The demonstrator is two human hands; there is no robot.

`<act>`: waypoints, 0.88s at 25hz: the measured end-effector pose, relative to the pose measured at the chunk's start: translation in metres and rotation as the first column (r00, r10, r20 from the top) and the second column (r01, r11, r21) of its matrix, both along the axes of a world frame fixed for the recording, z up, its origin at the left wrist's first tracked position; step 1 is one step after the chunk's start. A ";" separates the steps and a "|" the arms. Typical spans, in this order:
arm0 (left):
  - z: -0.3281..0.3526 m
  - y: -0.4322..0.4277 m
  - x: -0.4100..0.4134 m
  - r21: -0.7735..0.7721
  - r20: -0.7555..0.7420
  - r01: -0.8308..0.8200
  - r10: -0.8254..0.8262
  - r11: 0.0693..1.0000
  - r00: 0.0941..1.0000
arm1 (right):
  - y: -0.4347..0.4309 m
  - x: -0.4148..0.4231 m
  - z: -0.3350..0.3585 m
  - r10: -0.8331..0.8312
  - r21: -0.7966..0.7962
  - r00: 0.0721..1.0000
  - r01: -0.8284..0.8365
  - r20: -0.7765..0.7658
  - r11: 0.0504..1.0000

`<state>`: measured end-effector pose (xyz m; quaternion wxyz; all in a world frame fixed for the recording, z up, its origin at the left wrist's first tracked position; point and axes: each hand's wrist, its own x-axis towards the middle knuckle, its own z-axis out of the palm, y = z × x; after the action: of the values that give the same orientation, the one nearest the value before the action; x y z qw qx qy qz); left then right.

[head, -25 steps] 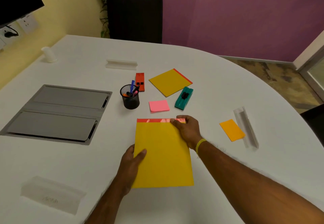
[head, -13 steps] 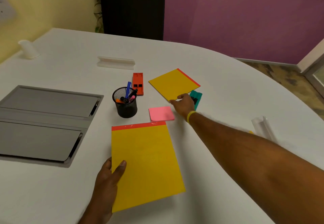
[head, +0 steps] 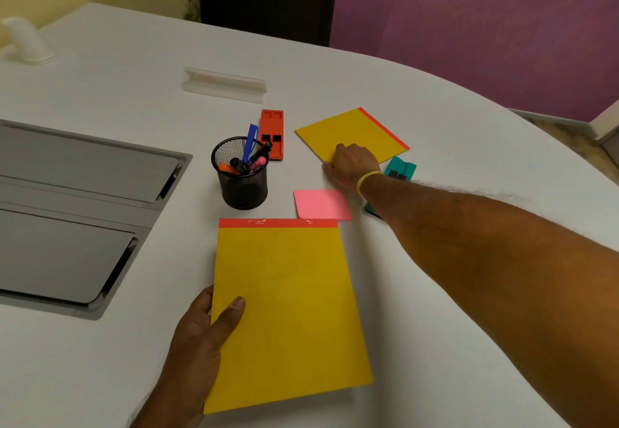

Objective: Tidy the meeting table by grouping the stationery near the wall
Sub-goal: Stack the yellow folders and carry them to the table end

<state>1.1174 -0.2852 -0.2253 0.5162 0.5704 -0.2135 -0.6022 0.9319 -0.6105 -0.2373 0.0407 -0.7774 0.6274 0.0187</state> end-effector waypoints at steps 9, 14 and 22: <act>0.007 0.004 -0.001 0.026 0.030 -0.042 0.041 0.999 0.999 | 0.004 0.023 0.018 0.238 -0.038 0.934 -0.256 -0.265 0.966; 0.012 0.009 -0.001 0.019 0.052 -0.035 0.034 0.999 0.998 | 0.012 0.018 0.021 0.197 -0.068 0.930 -0.228 -0.312 0.971; 0.017 0.012 -0.015 0.043 0.059 -0.042 0.039 0.998 0.997 | 0.015 -0.039 0.108 0.098 -0.257 0.951 -0.177 -0.292 0.950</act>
<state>1.1024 -0.2730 -0.2080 0.5089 0.6032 -0.2034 -0.5794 0.8932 -0.5951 -0.1291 -0.1587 -0.8073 0.5670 0.0407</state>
